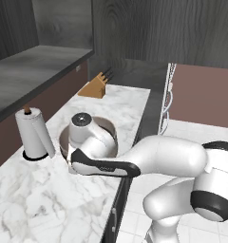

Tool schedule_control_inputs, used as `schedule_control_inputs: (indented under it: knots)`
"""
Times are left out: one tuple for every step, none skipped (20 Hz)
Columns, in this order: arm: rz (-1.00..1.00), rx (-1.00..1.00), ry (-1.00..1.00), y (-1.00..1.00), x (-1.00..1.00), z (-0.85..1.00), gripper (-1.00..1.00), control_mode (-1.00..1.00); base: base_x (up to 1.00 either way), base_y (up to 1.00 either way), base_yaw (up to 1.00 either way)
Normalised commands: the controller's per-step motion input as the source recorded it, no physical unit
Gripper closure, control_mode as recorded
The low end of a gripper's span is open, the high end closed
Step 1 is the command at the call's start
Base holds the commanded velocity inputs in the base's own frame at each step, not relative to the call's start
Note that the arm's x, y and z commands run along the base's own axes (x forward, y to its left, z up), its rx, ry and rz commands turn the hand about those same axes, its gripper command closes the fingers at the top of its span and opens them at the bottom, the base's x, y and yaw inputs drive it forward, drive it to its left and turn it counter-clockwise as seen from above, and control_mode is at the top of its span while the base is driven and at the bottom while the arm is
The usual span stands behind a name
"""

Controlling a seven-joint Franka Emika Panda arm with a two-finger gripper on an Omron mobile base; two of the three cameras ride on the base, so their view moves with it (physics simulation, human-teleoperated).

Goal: Pick the kettle from the cabinet and place it on a stove burner. Then pick the pot from the counter and place it on another stove burner. Finally, turn both burners on.

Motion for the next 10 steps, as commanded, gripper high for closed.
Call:
schedule_control_inputs:
  knots:
    - [-0.12, 0.0, 0.03, -0.23, 0.0, 0.61, 1.0, -1.0, 0.0, 0.0, 0.0]
    - [-0.12, 0.0, 0.05, -0.22, 0.0, 0.61, 1.0, -1.0, 0.0, 0.0, 0.0]
    - [-0.12, 0.0, 0.04, -0.22, 0.0, 0.57, 1.0, -1.0, 0.0, 0.0, 0.0]
    - [-0.11, 0.0, 0.04, -0.22, 0.0, 0.57, 1.0, -1.0, 0.0, 0.0, 0.0]
    - [-0.11, 0.0, 0.04, -0.21, 0.0, 0.56, 1.0, -1.0, 0.0, 0.0, 0.0]
    - [-0.11, 0.0, 0.04, -0.2, 0.0, 0.51, 1.0, -1.0, 0.0, 0.0, 0.0]
    - [-0.11, 0.0, 0.04, -0.17, 0.0, 0.46, 1.0, -1.0, 0.0, 0.0, 0.0]
    - [-0.1, 0.0, 0.04, -0.16, 0.0, 0.38, 1.0, -1.0, 0.0, 0.0, 0.0]
    - [-0.1, 0.0, 0.05, -0.18, -0.01, 0.35, 1.0, -1.0, 0.0, 0.0, 0.0]
    - [-0.09, 0.0, 0.03, -0.18, -0.02, 0.34, 1.0, -1.0, 0.0, 0.0, 0.0]
